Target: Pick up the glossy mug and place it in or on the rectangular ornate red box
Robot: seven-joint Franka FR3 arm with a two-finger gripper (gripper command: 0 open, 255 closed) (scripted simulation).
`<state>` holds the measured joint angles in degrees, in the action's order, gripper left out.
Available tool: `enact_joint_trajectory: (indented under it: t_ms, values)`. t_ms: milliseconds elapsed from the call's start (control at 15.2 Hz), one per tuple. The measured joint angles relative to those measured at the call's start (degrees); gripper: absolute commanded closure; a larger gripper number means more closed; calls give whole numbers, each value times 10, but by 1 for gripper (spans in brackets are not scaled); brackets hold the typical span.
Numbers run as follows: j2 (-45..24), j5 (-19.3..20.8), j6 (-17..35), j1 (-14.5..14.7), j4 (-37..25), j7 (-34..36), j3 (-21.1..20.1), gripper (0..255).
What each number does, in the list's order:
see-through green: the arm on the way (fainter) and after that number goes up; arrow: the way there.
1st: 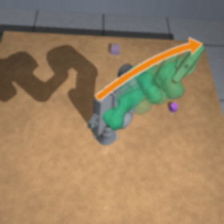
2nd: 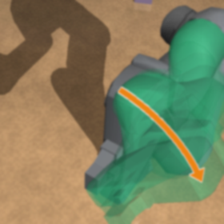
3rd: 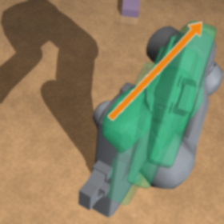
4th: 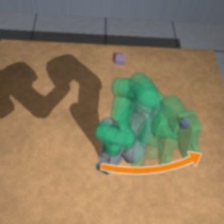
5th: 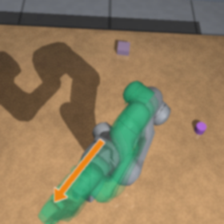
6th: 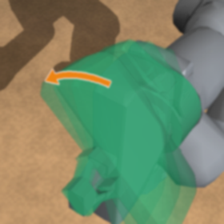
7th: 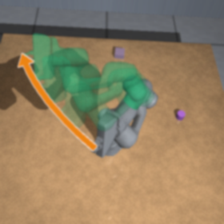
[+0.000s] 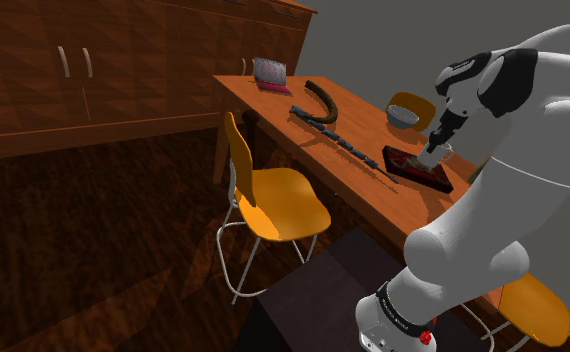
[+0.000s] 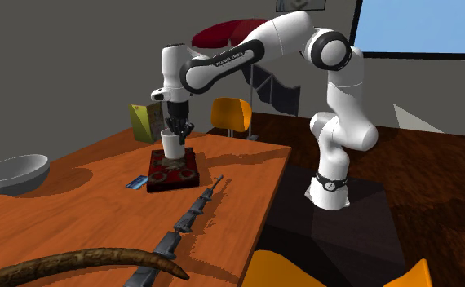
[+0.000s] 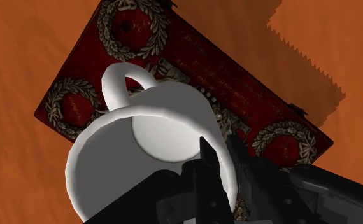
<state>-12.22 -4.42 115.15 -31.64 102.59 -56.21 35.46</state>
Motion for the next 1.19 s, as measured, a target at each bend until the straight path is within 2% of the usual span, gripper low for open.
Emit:
enact_joint_trajectory:
  t_ms: [528,594,990,1188]
  values:
    - [-6,-4,19,-1,13,-2,-1,255]
    - [-6,-4,19,-1,13,-2,-1,0]
    - [-6,-4,19,-1,13,-2,-1,0]
    - [8,6,-18,2,-13,4,1,0]
